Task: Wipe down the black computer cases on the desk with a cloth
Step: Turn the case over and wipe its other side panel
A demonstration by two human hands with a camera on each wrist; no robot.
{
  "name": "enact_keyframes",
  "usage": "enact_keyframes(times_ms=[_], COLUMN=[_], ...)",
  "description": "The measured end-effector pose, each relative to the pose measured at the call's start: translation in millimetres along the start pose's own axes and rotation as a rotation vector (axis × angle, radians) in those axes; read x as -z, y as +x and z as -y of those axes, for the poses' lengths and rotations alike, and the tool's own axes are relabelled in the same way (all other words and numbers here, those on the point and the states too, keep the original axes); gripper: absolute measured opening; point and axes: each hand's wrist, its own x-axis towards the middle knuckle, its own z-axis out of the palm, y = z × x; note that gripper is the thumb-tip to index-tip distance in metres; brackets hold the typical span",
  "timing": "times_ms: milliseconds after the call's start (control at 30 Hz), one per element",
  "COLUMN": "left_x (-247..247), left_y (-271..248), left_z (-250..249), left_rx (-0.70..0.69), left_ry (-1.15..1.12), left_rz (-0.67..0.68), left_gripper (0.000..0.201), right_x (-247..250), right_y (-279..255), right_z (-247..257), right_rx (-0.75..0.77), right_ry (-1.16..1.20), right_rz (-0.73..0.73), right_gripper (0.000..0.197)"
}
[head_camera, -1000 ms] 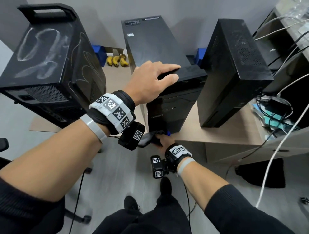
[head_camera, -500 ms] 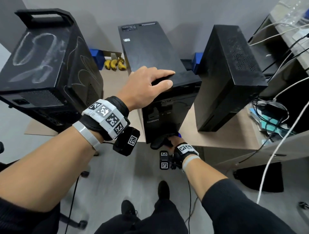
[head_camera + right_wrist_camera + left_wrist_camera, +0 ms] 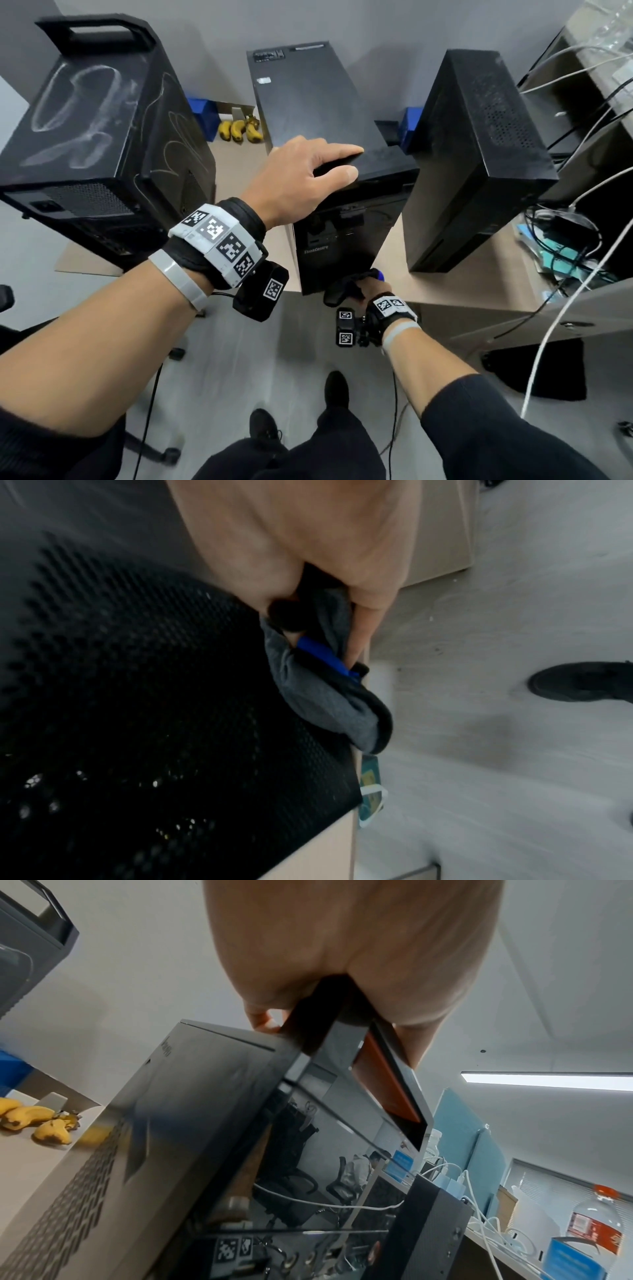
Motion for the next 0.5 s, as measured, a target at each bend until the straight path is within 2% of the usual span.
enact_keyframes(times_ms=[100,200,333,500], left_x=[-1,-2,-2,0], left_y=[1,2,6,5], left_z=[0,2,4,1], left_rx=[-0.016,-0.016,-0.016,-0.004], left_ry=[-0.003,-0.018,-0.012,0.016], left_rz=[0.006,0.012,0.034,0.058], left_gripper=[0.053,0.056,0.062,0.064], right_x=[-16,-29,-34,-21], right_y=[-15,-52,-104,-145], right_z=[1,12,44,79], right_rx=[0.005,-0.01,0.089,0.212], right_ry=[-0.056,0.127,0.321,0.351], right_rz=[0.037,0.059,0.146,0.202], right_gripper=[0.042,0.033,0.021,0.02])
